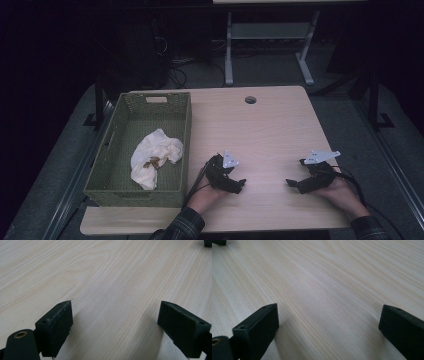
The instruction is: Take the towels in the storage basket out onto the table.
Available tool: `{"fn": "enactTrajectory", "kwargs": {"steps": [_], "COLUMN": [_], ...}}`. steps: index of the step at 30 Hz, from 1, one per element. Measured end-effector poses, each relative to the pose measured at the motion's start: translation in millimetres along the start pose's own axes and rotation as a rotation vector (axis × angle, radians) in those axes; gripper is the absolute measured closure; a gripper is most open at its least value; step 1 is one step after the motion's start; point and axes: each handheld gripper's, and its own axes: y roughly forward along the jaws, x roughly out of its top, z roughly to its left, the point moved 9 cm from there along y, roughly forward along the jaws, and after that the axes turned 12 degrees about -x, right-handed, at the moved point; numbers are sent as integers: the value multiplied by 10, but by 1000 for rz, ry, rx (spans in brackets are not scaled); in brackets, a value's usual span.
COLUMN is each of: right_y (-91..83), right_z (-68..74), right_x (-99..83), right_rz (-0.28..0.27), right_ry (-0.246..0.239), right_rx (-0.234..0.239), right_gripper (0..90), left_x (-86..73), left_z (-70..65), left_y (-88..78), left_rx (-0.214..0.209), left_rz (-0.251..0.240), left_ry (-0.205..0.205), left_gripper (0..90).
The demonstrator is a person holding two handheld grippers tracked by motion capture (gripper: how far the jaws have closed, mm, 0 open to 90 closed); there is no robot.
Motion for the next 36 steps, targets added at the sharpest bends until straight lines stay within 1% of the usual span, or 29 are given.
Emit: {"fn": "enactTrajectory", "kwargs": {"steps": [3,8,10,11,13,15,17,19,21,24,29,32,35,36], "right_y": [1,2,1,1,-4,-16,-17,-17,-17,-17,-17,-17,-17,-17], "right_z": [-1,-1,0,0,0,1,5,4,5,4,4,0,4,5], "right_x": [1,2,1,1,-4,-15,-15,-15,-15,-15,-15,-16,-15,-14], "right_rz": [0,-1,0,0,2,3,1,1,1,1,1,1,1,1], "right_ry": [-3,-5,-3,-2,3,7,10,10,9,7,8,3,6,7], "right_rx": [3,4,3,1,-2,-4,-4,-4,-2,-1,-1,-1,0,0], "right_gripper": [25,25,25,25,25,25,25,25,25,25,25,25,25,25], "left_x": [-4,-1,6,19,45,59,76,94,95,114,138,138,146,164], "left_z": [-1,-22,-27,-24,-22,-15,-11,-17,-27,-27,9,24,37,38], "left_y": [-5,-13,-18,-17,-14,-17,-39,-61,-84,-122,-174,-200,-223,-244], "left_rx": [-10,-16,-14,-14,-19,-17,-17,-18,-15,-6,17,14,18,18], "left_rz": [4,30,40,40,34,43,40,26,28,28,30,32,31,21], "left_ry": [14,13,20,27,24,33,29,26,31,27,26,17,15,8], "left_gripper": [121,131,131,131,131,131,131,131,131,131,133,133,133,133]}}
